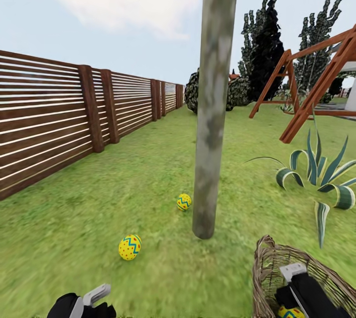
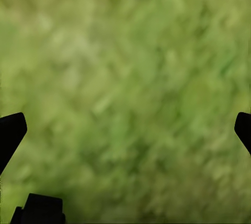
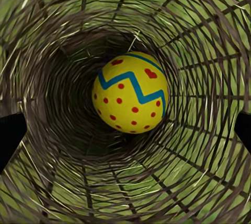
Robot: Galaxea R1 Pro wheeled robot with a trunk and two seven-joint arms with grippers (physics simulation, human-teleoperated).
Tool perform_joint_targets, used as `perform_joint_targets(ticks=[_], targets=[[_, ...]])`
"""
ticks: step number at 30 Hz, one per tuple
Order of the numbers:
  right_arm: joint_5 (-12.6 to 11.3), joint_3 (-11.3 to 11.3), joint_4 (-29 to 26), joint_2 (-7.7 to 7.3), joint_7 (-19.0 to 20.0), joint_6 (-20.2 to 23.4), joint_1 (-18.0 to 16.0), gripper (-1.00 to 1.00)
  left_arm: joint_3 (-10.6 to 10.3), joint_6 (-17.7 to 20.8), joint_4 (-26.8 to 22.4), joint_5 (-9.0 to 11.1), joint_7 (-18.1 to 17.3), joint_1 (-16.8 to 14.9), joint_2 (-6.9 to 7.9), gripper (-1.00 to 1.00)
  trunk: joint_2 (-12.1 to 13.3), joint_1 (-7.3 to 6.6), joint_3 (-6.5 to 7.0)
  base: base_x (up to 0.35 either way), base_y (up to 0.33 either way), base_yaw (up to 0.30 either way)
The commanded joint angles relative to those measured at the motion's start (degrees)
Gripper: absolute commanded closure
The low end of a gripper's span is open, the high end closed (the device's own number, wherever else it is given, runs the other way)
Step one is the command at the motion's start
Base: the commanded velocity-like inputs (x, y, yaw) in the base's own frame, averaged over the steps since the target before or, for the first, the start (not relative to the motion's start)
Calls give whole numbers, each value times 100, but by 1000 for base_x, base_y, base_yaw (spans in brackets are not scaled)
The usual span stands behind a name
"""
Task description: Take the three Easter eggs out of the wicker basket on the lawn in the garden, then place them on the lawn next to a single tree (choose any tree) so that all three eggs are next to the same tree and none are left in the basket.
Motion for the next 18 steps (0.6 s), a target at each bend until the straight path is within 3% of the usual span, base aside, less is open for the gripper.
perform_joint_targets(ticks=[1,5,12,18], targets=[[62,5,-7,-6,50,26,-3,-100,14,28,-7,30,8,-3,-4,-100,-5,1,-29,0,0,0],[62,6,-6,-10,50,26,-3,-100,17,28,-24,30,-1,-3,-7,-100,-10,11,-118,39,0,0],[62,0,-10,-12,50,26,-4,-100,14,28,-18,30,-4,-3,-11,-100,-19,29,-273,234,0,0],[70,7,-67,-19,50,30,-3,-100,20,28,9,29,27,-3,-11,-100,-27,45,-406,30,0,0]])
